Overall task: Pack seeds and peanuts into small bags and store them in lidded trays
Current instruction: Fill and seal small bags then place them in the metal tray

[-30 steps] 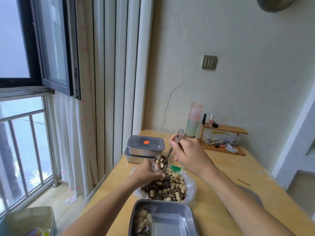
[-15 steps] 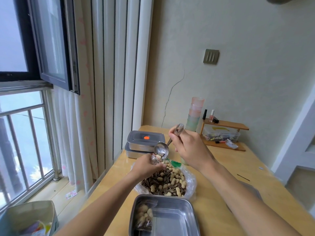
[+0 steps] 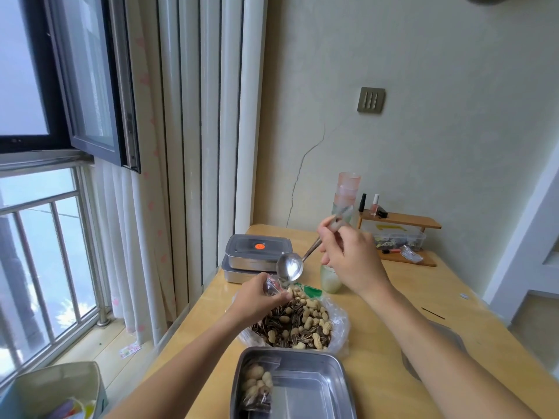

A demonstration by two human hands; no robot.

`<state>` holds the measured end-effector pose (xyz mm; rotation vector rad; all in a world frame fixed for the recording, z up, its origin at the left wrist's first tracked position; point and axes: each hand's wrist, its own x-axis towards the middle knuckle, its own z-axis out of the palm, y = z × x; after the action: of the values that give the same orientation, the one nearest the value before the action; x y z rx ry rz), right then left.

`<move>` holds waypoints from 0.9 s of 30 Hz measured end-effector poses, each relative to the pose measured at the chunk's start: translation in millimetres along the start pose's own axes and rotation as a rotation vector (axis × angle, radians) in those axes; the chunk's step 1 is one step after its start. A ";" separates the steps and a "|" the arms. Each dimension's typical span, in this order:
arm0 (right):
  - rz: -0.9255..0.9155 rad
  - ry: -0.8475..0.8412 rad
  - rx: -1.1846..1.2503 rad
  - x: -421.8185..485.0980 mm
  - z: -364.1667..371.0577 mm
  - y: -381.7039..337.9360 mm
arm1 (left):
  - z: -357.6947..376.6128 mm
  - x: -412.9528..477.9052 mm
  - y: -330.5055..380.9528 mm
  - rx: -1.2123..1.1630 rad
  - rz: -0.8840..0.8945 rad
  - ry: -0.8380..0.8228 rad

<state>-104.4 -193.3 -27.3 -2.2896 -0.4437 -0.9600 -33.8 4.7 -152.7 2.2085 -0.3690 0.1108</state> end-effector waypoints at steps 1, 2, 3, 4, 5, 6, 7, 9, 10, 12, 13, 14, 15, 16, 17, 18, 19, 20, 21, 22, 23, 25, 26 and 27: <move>0.067 0.032 0.017 0.6 -0.5 3.1 | -1.5 -0.8 -0.8 -0.009 0.000 0.002; 0.133 0.053 0.049 0.7 -0.4 6.3 | -3.4 -1.9 -0.9 -0.021 -0.003 0.002; 0.198 0.066 0.086 0.0 -0.1 9.2 | -4.7 -2.8 -1.3 -0.037 -0.002 0.003; 0.269 0.072 0.120 -1.7 0.4 12.6 | -5.8 -3.7 -2.4 -0.052 -0.003 0.003; 0.348 0.078 0.157 -4.1 1.2 16.5 | -6.9 -4.9 -3.5 -0.067 -0.004 0.003; 0.435 0.086 0.199 -7.3 2.4 21.5 | -8.1 -5.9 -5.1 -0.084 -0.011 0.004; 0.529 0.095 0.244 -11.0 3.7 26.5 | -8.6 -6.6 -6.6 -0.111 -0.017 0.008; 0.720 0.113 0.329 -19.9 7.3 35.8 | -9.0 -7.9 -8.9 -0.183 -0.041 0.022; 0.802 0.119 0.373 -25.1 9.7 39.1 | -9.6 -9.1 -8.6 -0.208 -0.052 0.030; 0.917 0.126 0.463 -35.7 16.1 42.9 | -12.6 -11.9 -5.2 -0.230 -0.075 0.038; 0.951 0.125 0.505 -40.6 19.9 43.6 | -13.4 -12.1 -5.6 -0.248 -0.085 0.033; 0.975 0.122 0.543 -45.1 24.2 44.0 | -14.1 -12.0 -6.8 -0.266 -0.097 0.017; 0.994 0.121 0.576 -48.5 28.7 44.3 | -15.5 -12.6 -7.1 -0.280 -0.103 -0.002; 1.012 0.121 0.599 -51.4 33.0 44.6 | -17.7 -13.9 -6.3 -0.278 -0.105 -0.018; 1.026 0.124 0.613 -53.3 36.6 44.7 | -18.9 -13.8 -6.7 -0.269 -0.104 -0.029; 1.034 0.131 0.619 -54.6 39.7 44.8 | -19.5 -12.9 -7.6 -0.262 -0.107 -0.038; 1.036 0.143 0.619 -55.3 42.1 45.2 | -19.4 -11.9 -8.2 -0.259 -0.103 -0.047; 1.033 0.156 0.613 -55.5 43.5 45.3 | -19.4 -11.6 -7.9 -0.255 -0.099 -0.056; 1.027 0.169 0.600 -55.2 44.3 45.4 | -19.0 -11.5 -7.8 -0.247 -0.096 -0.063; 1.014 0.178 0.577 -54.8 44.7 45.5 | -18.0 -11.0 -8.5 -0.242 -0.093 -0.064; 0.991 0.180 0.544 -54.5 44.6 45.1 | -17.2 -10.2 -10.2 -0.231 -0.094 -0.063; 0.936 0.172 0.475 -54.1 44.3 43.2 | -15.9 -9.4 -12.1 -0.216 -0.094 -0.055; 0.908 0.165 0.448 -53.9 44.0 41.0 | -15.1 -9.2 -12.7 -0.211 -0.089 -0.051; 0.876 0.159 0.421 -54.2 43.8 38.7 | -14.4 -9.0 -13.4 -0.203 -0.089 -0.047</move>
<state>-98.6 -197.9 -106.7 -1.7167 0.3832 -0.5158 -37.6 25.8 -155.8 2.0257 -0.2940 -0.0261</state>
